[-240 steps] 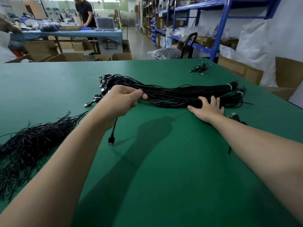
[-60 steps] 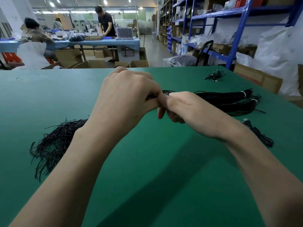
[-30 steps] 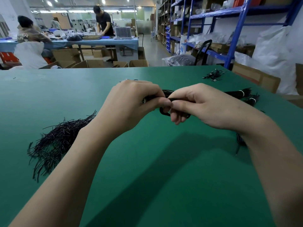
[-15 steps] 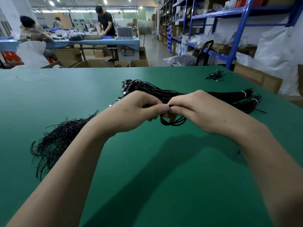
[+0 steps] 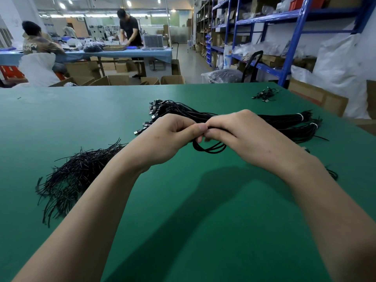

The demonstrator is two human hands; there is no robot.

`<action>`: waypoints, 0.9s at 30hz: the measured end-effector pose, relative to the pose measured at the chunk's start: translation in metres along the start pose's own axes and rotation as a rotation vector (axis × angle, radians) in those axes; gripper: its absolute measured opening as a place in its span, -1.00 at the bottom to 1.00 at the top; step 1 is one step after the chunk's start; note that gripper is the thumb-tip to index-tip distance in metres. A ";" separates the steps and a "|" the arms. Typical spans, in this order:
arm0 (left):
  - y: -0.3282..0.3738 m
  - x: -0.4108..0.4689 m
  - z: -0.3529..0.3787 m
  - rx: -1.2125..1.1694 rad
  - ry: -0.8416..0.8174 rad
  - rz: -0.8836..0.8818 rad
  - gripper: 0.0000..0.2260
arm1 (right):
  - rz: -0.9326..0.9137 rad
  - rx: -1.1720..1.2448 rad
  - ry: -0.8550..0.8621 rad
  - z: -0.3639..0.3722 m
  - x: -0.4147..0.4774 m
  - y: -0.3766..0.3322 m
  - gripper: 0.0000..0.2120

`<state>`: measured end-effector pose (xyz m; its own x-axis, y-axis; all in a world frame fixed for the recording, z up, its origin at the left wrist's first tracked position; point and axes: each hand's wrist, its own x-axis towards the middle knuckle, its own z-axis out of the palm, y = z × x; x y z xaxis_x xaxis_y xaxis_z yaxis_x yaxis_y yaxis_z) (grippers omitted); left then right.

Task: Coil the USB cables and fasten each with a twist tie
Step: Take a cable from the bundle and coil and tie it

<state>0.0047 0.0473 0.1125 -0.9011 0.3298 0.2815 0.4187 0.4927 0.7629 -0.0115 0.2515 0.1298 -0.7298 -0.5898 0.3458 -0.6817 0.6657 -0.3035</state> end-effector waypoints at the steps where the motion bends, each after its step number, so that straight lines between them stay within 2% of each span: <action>1: 0.000 0.000 0.000 0.010 0.046 0.001 -0.64 | -0.009 -0.012 0.069 -0.001 0.001 0.000 -0.83; 3: -0.001 0.002 0.001 0.030 0.194 -0.002 -0.64 | 0.003 -0.023 0.277 -0.002 0.002 0.003 -0.81; 5: -0.001 0.005 0.002 0.030 0.383 0.005 -0.64 | 0.080 0.071 0.501 -0.005 0.001 0.005 -0.79; 7: 0.001 0.006 0.005 0.011 0.537 0.033 -0.64 | 0.188 0.123 0.614 -0.004 0.000 0.006 -0.68; 9: 0.004 0.007 0.012 -0.014 0.646 0.069 -0.65 | 0.284 0.099 0.554 0.001 0.002 0.004 -0.56; 10: 0.006 0.007 0.017 -0.018 0.690 0.092 -0.66 | 0.330 0.180 0.464 0.005 0.004 0.002 -0.49; 11: 0.008 0.007 0.023 -0.010 0.725 0.116 -0.67 | 0.385 0.352 0.340 0.010 0.006 -0.002 -0.41; 13: 0.012 0.007 0.036 0.013 0.757 0.153 -0.69 | 0.453 0.861 0.073 0.020 0.009 -0.012 -0.29; 15: 0.013 0.006 0.048 0.004 0.746 0.179 -0.72 | 0.399 1.283 -0.069 0.025 0.008 -0.017 -0.15; 16: 0.014 0.005 0.054 -0.011 0.728 0.190 -0.74 | 0.357 1.419 -0.067 0.026 0.007 -0.019 -0.14; 18: 0.014 0.006 0.063 -0.031 0.689 0.199 -0.76 | 0.331 1.576 0.025 0.027 0.007 -0.022 -0.27; 22: 0.011 0.008 0.069 0.034 0.668 0.168 -0.73 | 0.408 1.539 0.286 0.034 0.009 -0.023 -0.47; 24: 0.012 0.007 0.070 -0.008 0.660 0.159 -0.75 | 0.402 1.515 0.330 0.037 0.010 -0.025 -0.57; 27: 0.013 0.005 0.073 -0.043 0.686 0.133 -0.76 | 0.383 1.523 0.364 0.037 0.010 -0.026 -0.58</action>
<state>0.0133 0.1141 0.0811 -0.7164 -0.2048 0.6670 0.5382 0.4462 0.7151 -0.0025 0.2111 0.1083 -0.9619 -0.2215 0.1600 -0.0477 -0.4405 -0.8965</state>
